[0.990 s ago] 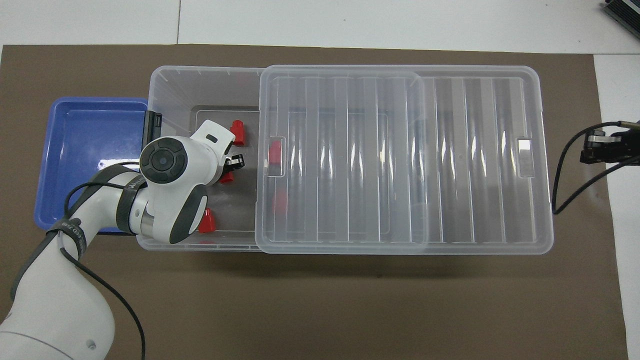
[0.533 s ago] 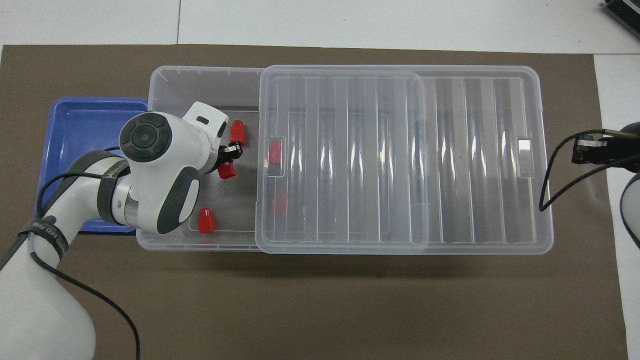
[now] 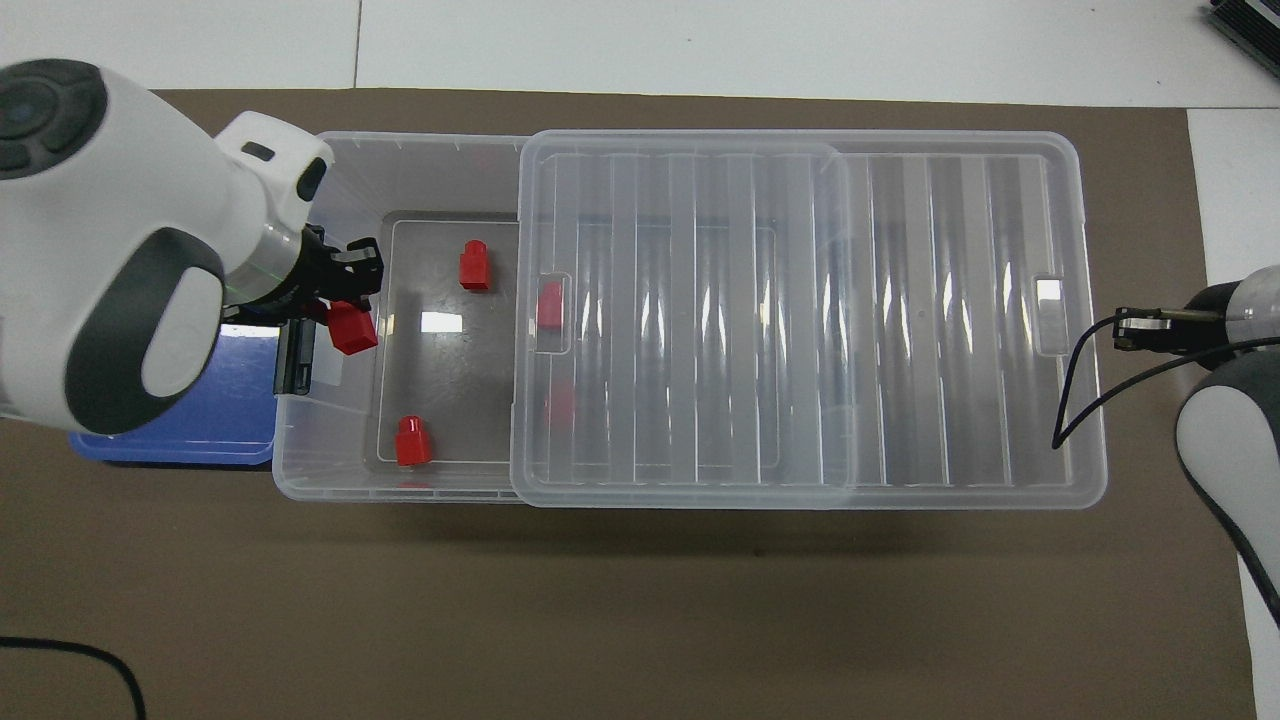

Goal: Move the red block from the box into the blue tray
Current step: 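Lift the red block out of the box with the left gripper, then lower the block into the blue tray while the right gripper closes the lid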

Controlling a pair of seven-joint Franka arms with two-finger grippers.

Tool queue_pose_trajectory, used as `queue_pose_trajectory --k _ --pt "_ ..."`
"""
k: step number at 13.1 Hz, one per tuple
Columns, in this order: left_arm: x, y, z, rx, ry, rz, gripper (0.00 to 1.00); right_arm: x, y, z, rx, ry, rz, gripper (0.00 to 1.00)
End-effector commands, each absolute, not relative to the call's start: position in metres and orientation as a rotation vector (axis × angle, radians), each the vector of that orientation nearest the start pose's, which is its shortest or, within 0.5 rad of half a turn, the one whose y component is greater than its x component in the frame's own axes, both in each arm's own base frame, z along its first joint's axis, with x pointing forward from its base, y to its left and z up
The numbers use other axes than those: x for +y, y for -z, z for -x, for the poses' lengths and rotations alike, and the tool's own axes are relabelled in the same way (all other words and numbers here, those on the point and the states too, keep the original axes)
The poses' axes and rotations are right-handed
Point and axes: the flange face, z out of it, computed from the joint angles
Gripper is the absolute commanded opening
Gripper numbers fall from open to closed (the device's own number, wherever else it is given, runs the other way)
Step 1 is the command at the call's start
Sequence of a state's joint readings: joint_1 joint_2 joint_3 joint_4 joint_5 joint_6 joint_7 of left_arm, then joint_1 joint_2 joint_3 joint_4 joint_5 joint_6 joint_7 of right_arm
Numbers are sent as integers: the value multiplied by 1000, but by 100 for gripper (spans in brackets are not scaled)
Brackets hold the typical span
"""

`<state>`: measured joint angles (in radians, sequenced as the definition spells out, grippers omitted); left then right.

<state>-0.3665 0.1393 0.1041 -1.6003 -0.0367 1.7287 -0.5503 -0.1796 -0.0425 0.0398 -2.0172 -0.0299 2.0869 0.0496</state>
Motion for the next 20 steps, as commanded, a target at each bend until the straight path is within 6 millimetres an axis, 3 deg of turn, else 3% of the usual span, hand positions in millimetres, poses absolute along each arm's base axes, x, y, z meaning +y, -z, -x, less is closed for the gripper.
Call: queue_pose_trajectory --k 1,3,5,6,7,11,13,16,18,20 --pt "-115 -572 -592 -443 -73 3126 0 -73 -475 -546 238 183 3161 0" --pt "-55 -589 -594 -237 4 3159 2 -57 -474 -547 244 181 3156 0" --pt "27 -584 -600 -78 63 3165 1 -43 -474 -548 223 181 3136 0" --pt "48 -579 -600 -24 103 3161 1 -27 -474 -549 183 178 3123 0" --pt "54 -567 -599 21 149 3154 1 -18 -473 -548 144 168 3123 0" --pt "83 -488 -605 111 216 3109 1 59 -466 -542 -34 146 3118 0" --pt "91 -454 -608 136 225 3098 1 84 -459 -536 -41 126 3117 0" --pt "105 -400 -603 147 217 3090 2 118 -459 -535 -46 175 3086 0" --pt "104 -380 -600 146 216 3088 4 140 -454 -531 -48 165 3082 0" --pt "101 -360 -600 153 216 3085 5 143 -455 -533 -45 196 3075 0"
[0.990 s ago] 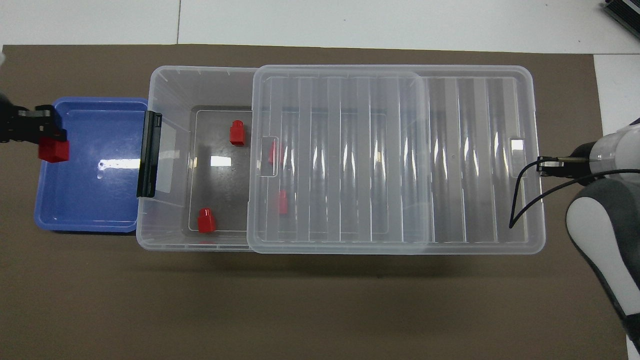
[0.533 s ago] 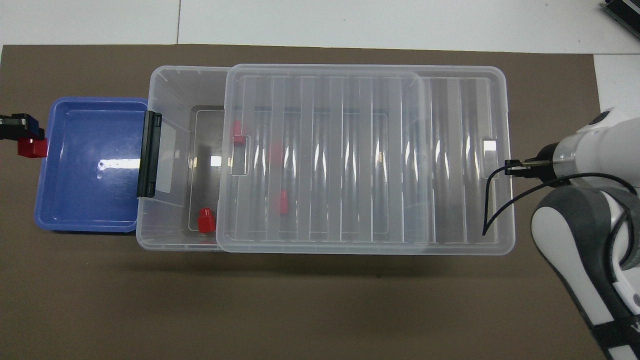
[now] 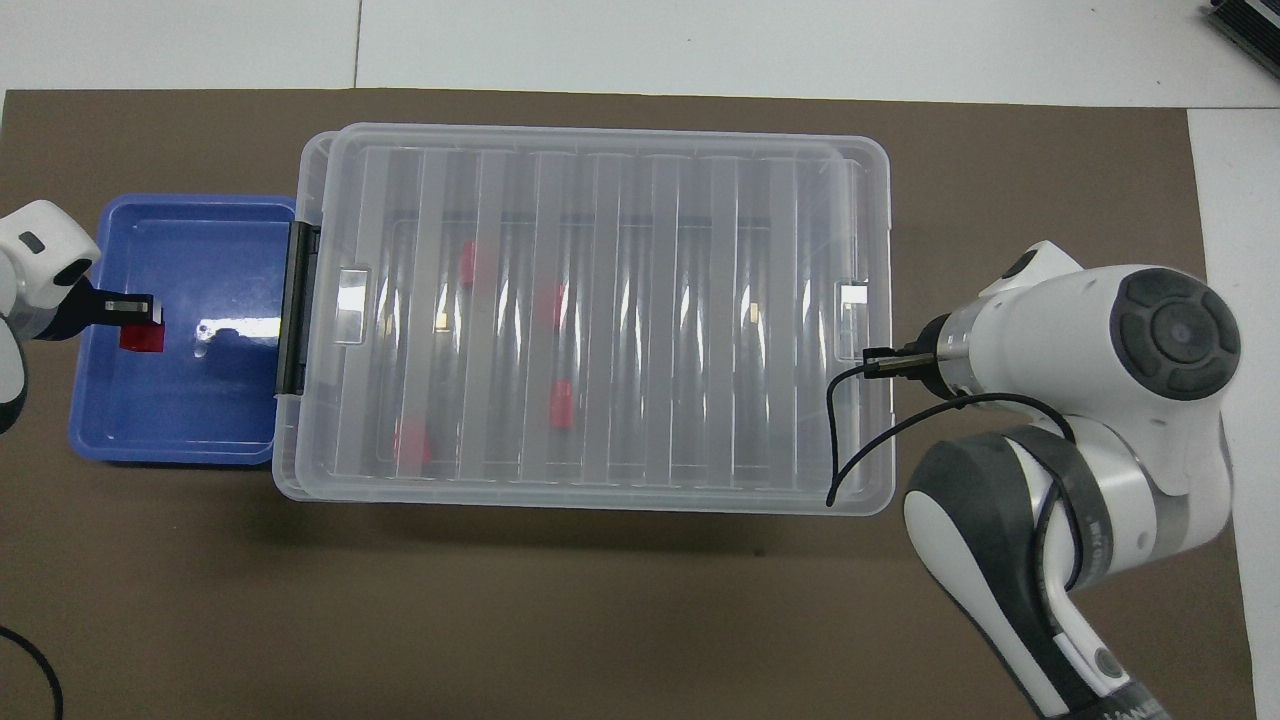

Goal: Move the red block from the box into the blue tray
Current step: 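Lower the block into the blue tray while the right gripper closes the lid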

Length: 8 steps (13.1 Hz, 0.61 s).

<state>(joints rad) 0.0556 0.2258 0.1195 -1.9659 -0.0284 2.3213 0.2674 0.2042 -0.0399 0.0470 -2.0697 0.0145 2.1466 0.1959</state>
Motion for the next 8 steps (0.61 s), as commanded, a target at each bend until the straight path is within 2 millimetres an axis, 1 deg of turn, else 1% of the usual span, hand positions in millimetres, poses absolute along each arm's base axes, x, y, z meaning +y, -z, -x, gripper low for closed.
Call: queue_pose_trajectory --k 1,3,4,6,8 --pt "99 -354 -602 152 225 3084 5 145 -455 -533 -50 199 3074 0" --pt "95 -344 -604 141 232 3083 6 149 -456 -532 -64 201 3073 0" --pt "89 -338 -606 153 230 3083 8 148 -456 -533 -64 201 3073 0" --pt "91 -334 -604 149 221 3085 17 149 -458 -533 -66 205 3072 0" --pt "89 -330 -604 146 227 3087 17 150 -458 -533 -66 207 3072 0"
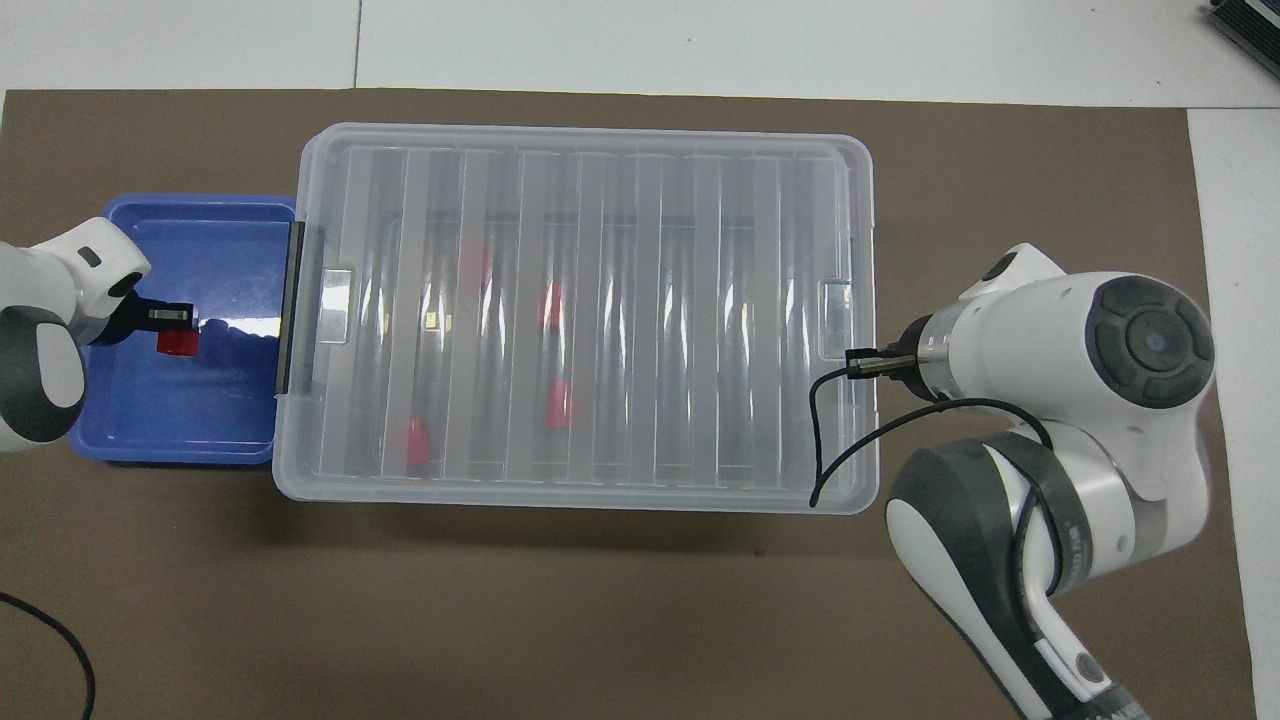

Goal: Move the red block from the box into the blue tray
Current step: 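Open the left gripper to release the red block in the tray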

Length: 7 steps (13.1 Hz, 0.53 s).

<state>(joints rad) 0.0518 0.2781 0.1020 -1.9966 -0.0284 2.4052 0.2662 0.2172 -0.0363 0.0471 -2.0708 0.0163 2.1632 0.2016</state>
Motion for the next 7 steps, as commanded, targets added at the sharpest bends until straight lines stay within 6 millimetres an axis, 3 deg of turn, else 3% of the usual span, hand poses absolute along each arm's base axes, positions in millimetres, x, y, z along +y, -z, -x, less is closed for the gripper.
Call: queue_pose_trajectory --k 1,5,7 --pt "89 -325 -603 144 232 3086 17 150 -458 -533 -69 205 3072 0" --pt "90 -312 -597 137 250 3083 20 151 -460 -533 -64 209 3071 0" --pt "89 -312 -597 142 248 3084 48 148 -461 -534 -64 212 3071 0"
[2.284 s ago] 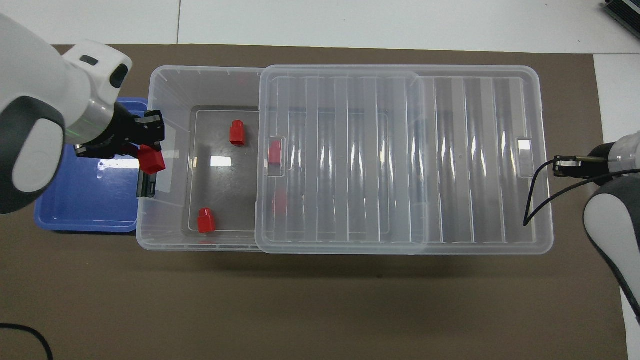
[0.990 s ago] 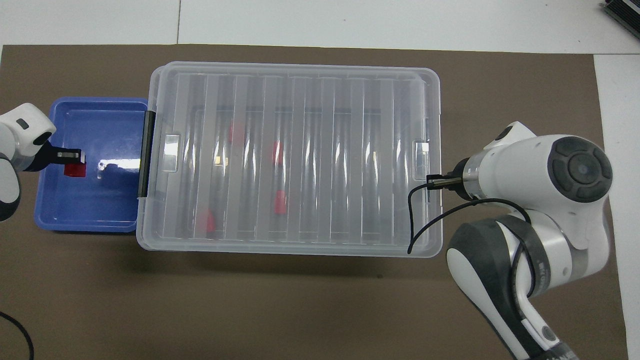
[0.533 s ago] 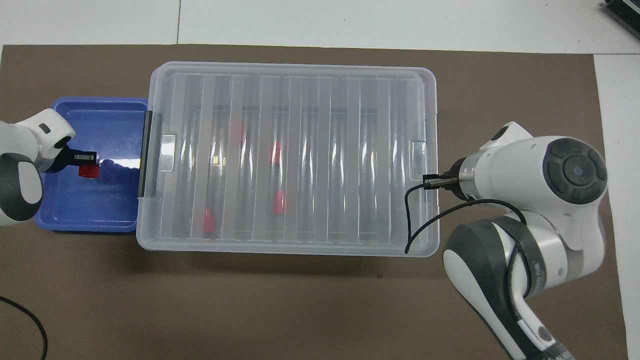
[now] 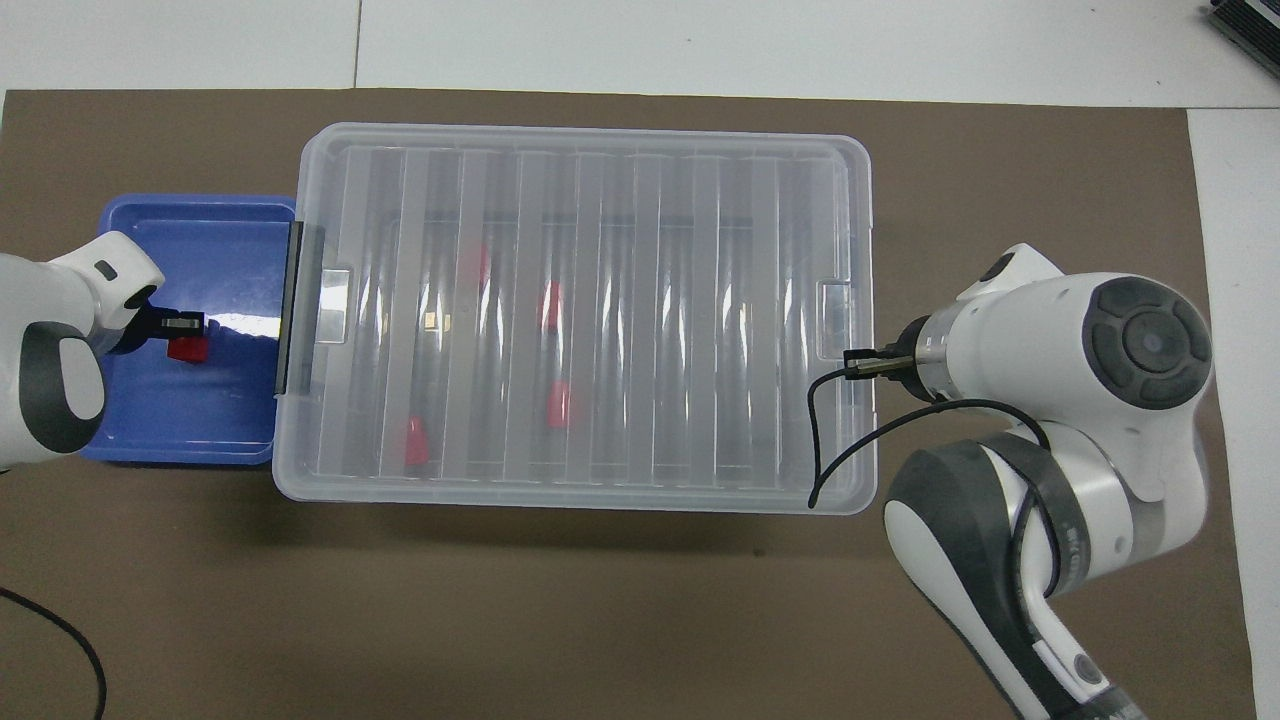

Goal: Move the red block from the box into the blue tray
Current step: 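Open the left gripper to release the red block in the tray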

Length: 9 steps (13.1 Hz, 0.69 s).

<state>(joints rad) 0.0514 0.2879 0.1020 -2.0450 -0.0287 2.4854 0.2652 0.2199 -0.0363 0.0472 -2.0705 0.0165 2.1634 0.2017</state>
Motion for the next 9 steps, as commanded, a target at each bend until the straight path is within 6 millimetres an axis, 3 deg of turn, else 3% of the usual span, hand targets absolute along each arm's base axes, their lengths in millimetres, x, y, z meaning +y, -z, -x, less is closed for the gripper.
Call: queue_pose_trajectory --k 1,2,4,7,9 --pt "88 -313 -597 145 244 3085 62 148 -462 -534 -55 216 3070 0" --pt "86 -317 -599 147 248 3084 73 152 -462 -533 -64 218 3069 0" --pt "73 -338 -603 153 229 3098 78 152 -462 -533 -66 218 3069 0" --pt "54 -433 -602 70 185 3132 100 154 -462 -533 -76 221 3068 0" --pt "45 -488 -602 31 100 3149 100 154 -462 -533 -83 221 3068 0"
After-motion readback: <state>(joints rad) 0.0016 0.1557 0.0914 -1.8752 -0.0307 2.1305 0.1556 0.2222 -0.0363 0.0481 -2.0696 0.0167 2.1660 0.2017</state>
